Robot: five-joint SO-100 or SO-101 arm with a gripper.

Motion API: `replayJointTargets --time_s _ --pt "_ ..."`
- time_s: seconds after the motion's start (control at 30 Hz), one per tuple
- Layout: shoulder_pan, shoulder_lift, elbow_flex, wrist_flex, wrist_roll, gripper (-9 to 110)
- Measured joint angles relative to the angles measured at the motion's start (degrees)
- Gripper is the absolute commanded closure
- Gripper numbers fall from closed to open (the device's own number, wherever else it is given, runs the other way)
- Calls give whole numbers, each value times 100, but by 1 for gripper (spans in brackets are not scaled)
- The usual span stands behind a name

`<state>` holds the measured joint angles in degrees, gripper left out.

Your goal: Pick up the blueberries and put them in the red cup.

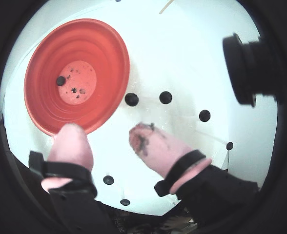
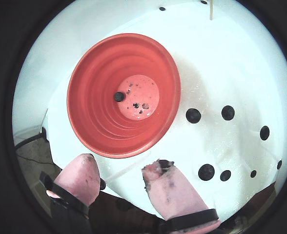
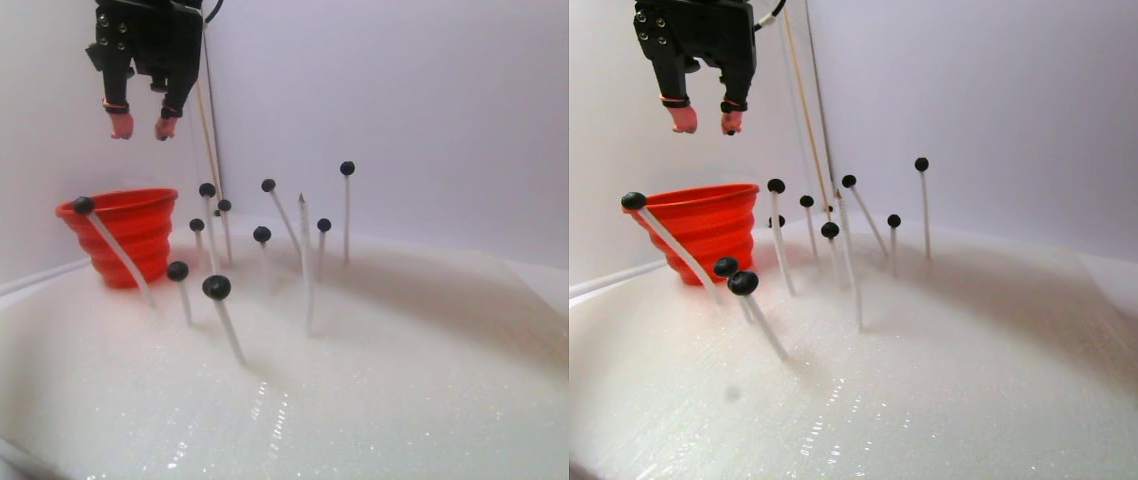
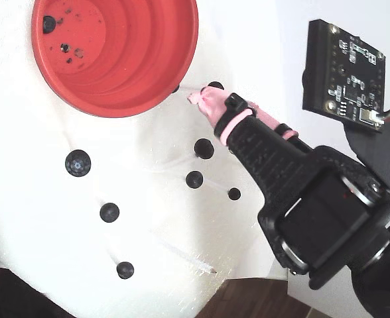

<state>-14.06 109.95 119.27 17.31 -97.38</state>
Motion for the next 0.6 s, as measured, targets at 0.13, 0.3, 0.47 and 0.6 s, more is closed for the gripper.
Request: replayJointTargets --time_s 0.13,0.3,0.47,0.6 --pt "132 264 176 193 -132 85" --pt "272 510 360 396 -281 85" --pt "404 624 457 519 -413 85" --pt "510 677 466 659 -492 85"
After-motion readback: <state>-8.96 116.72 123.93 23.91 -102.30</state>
